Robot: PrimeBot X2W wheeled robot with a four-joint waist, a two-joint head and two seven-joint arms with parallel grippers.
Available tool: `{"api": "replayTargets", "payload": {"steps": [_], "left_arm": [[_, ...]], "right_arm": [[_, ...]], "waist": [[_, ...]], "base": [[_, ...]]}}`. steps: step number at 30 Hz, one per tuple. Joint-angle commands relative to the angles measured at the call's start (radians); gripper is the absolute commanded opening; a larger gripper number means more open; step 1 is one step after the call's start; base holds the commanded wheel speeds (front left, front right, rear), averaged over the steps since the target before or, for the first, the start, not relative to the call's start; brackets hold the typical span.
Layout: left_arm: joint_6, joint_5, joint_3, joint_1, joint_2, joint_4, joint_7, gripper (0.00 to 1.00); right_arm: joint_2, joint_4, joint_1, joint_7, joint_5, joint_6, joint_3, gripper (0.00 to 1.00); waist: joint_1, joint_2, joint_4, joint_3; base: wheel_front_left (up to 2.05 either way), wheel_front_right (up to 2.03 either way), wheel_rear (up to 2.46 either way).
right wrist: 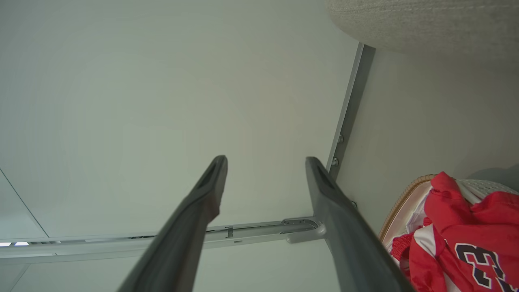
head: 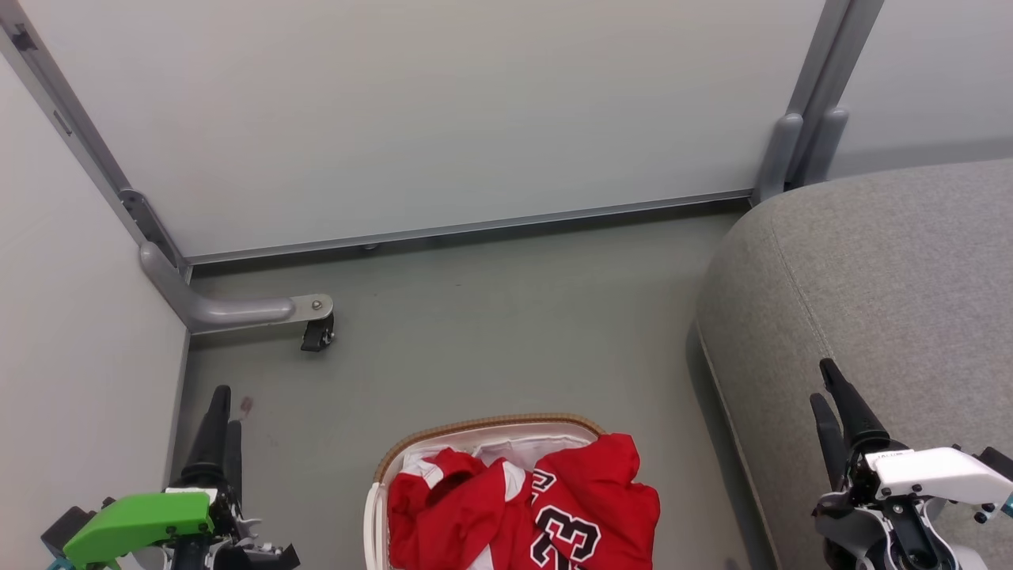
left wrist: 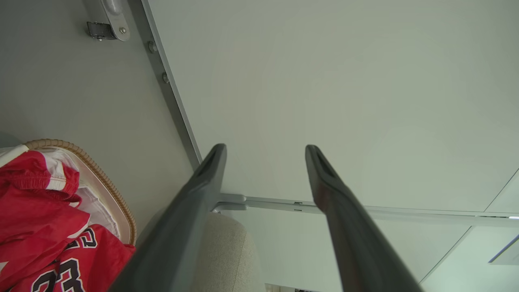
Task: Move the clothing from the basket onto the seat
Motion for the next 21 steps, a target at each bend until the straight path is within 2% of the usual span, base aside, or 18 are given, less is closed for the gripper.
{"api": "replayTargets", "payload": {"steps": [1, 13, 21], "left_arm": [[-0.001, 0.045, -0.002, -0.027, 0.013, -0.012, -0.012, 1.00], [-0.001, 0.338, -0.018, -0.036, 0.015, 0.007, -0.067, 1.00], [0.006, 0.514, -0.042, -0.041, 0.021, 0.010, -0.100, 1.00]], "right_arm": [[-0.016, -0.018, -0.024, -0.013, -0.037, 0.000, 0.004, 1.00], [-0.042, -0.021, -0.047, -0.068, -0.318, 0.000, 0.035, 1.00], [-0.054, -0.012, -0.063, -0.101, -0.463, 0.000, 0.063, 1.00]], "waist": [[0.0000, 0.0000, 0.000, 0.001], [0.0000, 0.0000, 0.001, 0.005], [0.0000, 0.0000, 0.001, 0.007]], "base": [[0.00, 0.00, 0.00], [0.00, 0.00, 0.00], [0.00, 0.00, 0.00]]}}
